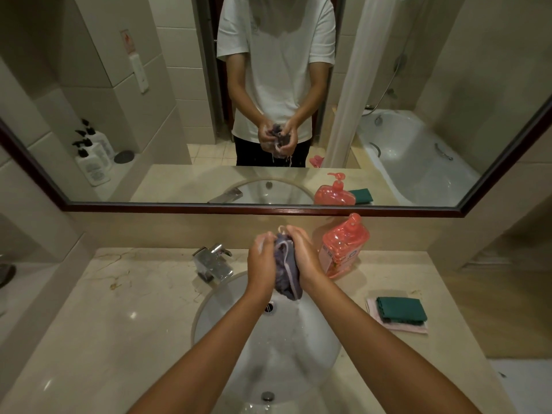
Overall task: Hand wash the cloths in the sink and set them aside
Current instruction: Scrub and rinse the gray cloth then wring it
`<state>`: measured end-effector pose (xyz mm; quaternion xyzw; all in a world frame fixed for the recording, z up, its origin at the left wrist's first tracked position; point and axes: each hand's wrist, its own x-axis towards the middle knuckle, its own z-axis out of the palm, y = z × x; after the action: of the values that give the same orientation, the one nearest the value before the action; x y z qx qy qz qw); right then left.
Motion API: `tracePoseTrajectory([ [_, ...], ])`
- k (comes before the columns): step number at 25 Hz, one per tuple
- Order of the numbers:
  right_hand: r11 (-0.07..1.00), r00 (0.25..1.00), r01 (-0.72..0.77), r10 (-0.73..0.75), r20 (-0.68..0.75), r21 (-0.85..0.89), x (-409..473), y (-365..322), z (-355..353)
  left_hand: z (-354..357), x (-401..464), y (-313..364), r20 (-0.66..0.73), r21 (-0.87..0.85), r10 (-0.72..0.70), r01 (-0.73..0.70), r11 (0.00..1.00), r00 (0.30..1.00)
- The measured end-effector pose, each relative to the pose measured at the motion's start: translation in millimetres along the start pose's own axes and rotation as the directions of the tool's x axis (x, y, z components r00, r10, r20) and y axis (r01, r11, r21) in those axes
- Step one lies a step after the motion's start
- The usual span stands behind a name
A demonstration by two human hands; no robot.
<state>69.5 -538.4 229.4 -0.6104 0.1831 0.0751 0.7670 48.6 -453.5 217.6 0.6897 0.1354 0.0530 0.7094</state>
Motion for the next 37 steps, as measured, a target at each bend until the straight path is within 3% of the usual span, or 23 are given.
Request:
tracePoseTrajectory([
  [2, 0.995, 0.988, 0.083, -0.075, 0.133, -0.058, -3.7, 5.9, 1.5, -2.6, 4.0, 2.7, 0.052, -0.237, -0.171, 0.179, 0.955, 0.984],
  [4, 0.986, 0.969, 0.117, -0.088, 0.233, -0.116, -6.1, 13.3, 2.4, -7.3, 4.8, 9.1, 0.142, -0.445, -0.268, 0.303, 0.843, 0.953],
  [7, 0.941, 0.955, 0.141, -0.048, 0.292, -0.307, -2.7, 21.0, 4.7, -23.4, 10.3, 1.5, 0.218, -0.421, -0.303, 0.369, 0.828, 0.928],
  [9, 0.942, 0.967, 0.08, 0.007, 0.256, -0.327, 0.6, 25.5, 6.5, -35.7, 14.7, -10.6, 0.256, -0.344, -0.315, 0.39, 0.854, 0.914],
  [12, 0.991, 0.983, -0.027, 0.049, 0.176, -0.128, 3.8, 40.0, 13.0, -49.8, 17.6, -25.7, 0.237, -0.352, -0.288, 0.359, 0.864, 0.928],
  [15, 0.976, 0.975, -0.114, 0.073, 0.212, 0.185, 6.3, 59.8, 25.0, -63.9, 13.5, -49.0, 0.133, -0.322, -0.339, 0.364, 0.874, 0.932],
  [18, 0.882, 0.951, -0.192, 0.058, 0.305, 0.43, 12.2, 77.1, 34.4, -79.7, 6.3, -80.5, 0.142, -0.254, -0.561, 0.578, 0.776, 0.815],
  [20, 0.885, 0.941, -0.194, 0.046, 0.335, 0.424, 15.3, 88.0, 33.9, -87.7, 8.9, -90.8, 0.244, -0.387, -0.602, 0.646, 0.659, 0.76],
  [22, 0.958, 0.953, -0.145, 0.068, 0.295, 0.248, 18.6, 102.9, 28.0, -91.9, 15.0, -93.5, 0.244, -0.474, -0.546, 0.59, 0.654, 0.801],
  [26, 0.992, 0.975, 0.002, 0.026, 0.219, -0.127, 20.2, 116.1, 17.1, -87.4, 15.5, -99.5, 0.144, -0.392, -0.414, 0.436, 0.81, 0.899],
  [28, 0.967, 0.977, -0.02, 0.073, 0.2, -0.254, 19.3, 108.7, 19.3, -86.6, 14.4, -104.2, -0.055, -0.15, -0.322, 0.311, 0.938, 0.945],
  [30, 0.93, 0.972, -0.117, 0.179, 0.151, -0.349, 18.2, 108.1, 25.0, -86.3, 13.2, -105.1, -0.173, 0.135, -0.197, 0.221, 0.966, 0.965],
  [31, 0.908, 0.975, -0.135, 0.193, 0.11, -0.397, 17.5, 111.9, 27.5, -85.0, 12.5, -103.6, -0.186, 0.188, -0.175, 0.21, 0.96, 0.967],
  [35, 0.928, 0.991, -0.011, 0.061, 0.123, -0.371, 4.7, 123.6, 29.4, -87.3, 21.8, -100.9, -0.316, 0.106, -0.202, 0.246, 0.964, 0.927],
  [37, 0.935, 0.988, -0.029, 0.081, 0.134, -0.353, -2.6, 124.9, 30.9, -90.8, 26.1, -98.4, -0.377, 0.07, -0.194, 0.236, 0.969, 0.906],
])
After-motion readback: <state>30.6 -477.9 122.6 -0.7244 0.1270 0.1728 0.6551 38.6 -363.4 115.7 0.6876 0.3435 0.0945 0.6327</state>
